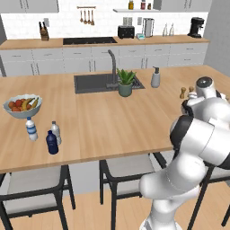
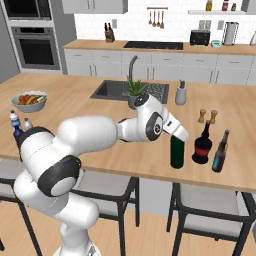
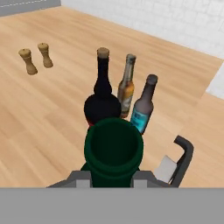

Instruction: Move the plastic bottles in the middle to the plastics group, and the glass bottles in the middle to the glass group.

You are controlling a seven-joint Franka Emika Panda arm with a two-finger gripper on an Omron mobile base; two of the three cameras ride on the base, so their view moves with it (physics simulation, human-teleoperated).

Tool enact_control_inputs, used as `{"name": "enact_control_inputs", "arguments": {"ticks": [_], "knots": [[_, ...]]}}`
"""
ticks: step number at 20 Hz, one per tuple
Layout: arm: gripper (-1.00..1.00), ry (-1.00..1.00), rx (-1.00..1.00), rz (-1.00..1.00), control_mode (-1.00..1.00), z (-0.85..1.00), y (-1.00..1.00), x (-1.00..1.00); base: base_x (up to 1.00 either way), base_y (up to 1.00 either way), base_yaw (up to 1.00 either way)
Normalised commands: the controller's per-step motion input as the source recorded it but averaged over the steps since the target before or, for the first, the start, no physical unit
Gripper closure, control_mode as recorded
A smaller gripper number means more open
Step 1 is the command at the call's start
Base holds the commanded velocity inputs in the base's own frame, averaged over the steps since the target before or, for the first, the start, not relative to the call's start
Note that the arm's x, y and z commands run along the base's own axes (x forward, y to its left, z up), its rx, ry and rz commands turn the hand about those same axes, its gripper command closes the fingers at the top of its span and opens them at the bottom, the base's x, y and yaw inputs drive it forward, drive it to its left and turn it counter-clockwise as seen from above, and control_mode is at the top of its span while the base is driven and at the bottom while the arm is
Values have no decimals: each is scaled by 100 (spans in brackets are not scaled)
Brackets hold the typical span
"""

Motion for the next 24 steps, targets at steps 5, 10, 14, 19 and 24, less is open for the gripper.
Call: {"name": "enact_control_inputs", "arguments": {"ticks": [5,10,14,19,24], "knots": [[100,-1,0,-5,-100,-2,-53,0,0,0,0],[100,-4,2,-1,-100,-1,-39,0,0,0,0],[100,-1,5,0,-100,0,-20,0,0,0,0],[100,0,5,0,-100,0,0,0,0,0,0],[100,0,0,0,-100,-2,-15,0,0,0,0]]}}
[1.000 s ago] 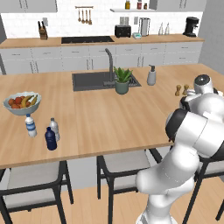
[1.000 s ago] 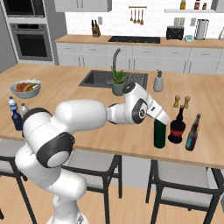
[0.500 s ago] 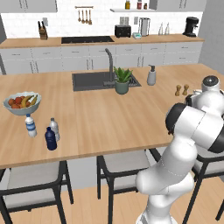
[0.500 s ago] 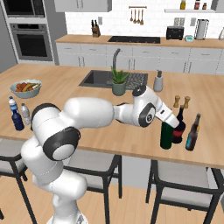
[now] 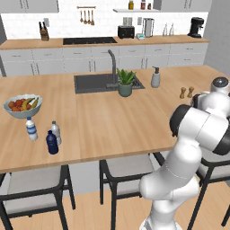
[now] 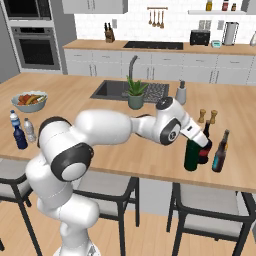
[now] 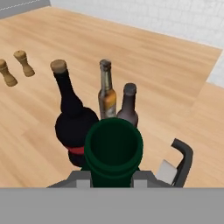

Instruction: Move the plastic bottles in the middle to the plastics group, and the glass bottles in the middle to the glass group.

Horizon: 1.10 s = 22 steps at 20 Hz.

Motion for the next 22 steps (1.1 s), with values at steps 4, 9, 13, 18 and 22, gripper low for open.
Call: {"name": "enact_control_inputs", "arguments": {"ticks": [4,9,13,18,22], "knots": [[100,0,0,0,-100,-2,-23,-1,0,0,0],[100,0,0,0,-100,-6,0,0,0,0,0],[100,-4,0,0,-100,-29,0,0,0,0,0],[100,-3,0,0,-100,-41,0,0,0,0,0],[100,-1,0,0,-100,-26,0,0,0,0,0]]}}
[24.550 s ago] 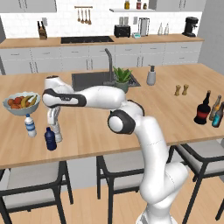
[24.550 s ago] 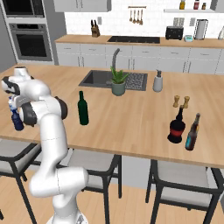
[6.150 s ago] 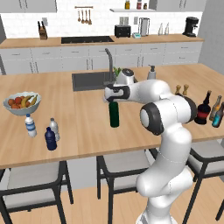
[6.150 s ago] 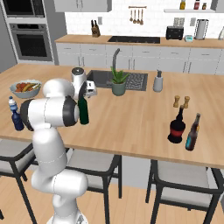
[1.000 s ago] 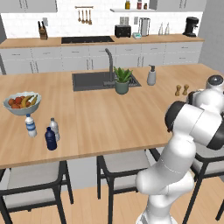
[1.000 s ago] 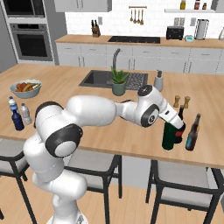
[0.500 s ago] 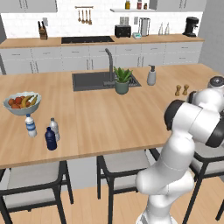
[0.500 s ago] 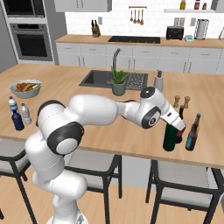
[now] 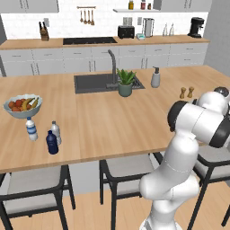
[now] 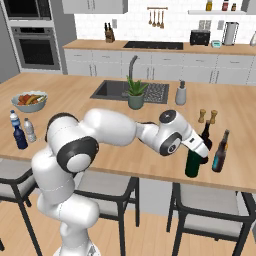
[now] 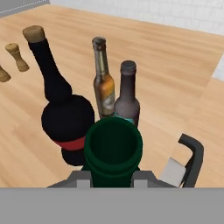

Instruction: Move the plastic bottles in the middle to the plastics group, and the glass bottles in the middle to the glass group.

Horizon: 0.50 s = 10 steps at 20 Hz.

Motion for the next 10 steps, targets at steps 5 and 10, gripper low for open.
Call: {"name": "enact_control_inputs", "arguments": {"ticks": [5,10], "knots": [[100,-2,0,0,-100,-1,-8,10,0,0,0],[100,-1,0,0,-100,0,-14,12,0,0,0]]}}
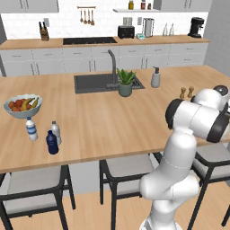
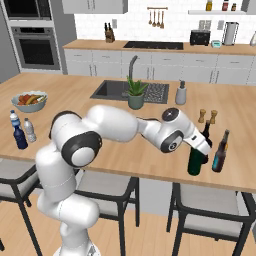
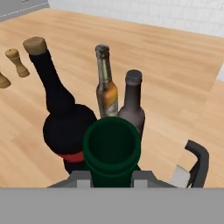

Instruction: Move the plastic bottles in the middle to the plastics group, and the glass bottles in the middle to the glass group.

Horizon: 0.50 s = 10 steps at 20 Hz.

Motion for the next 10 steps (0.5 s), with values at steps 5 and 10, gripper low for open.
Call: {"name": "enact_control_inputs", "arguments": {"ticks": [5,10], "knots": [[100,0,0,0,-100,-6,-1,0,0,0,0],[100,-2,0,0,-100,0,-3,1,0,0,0]]}}
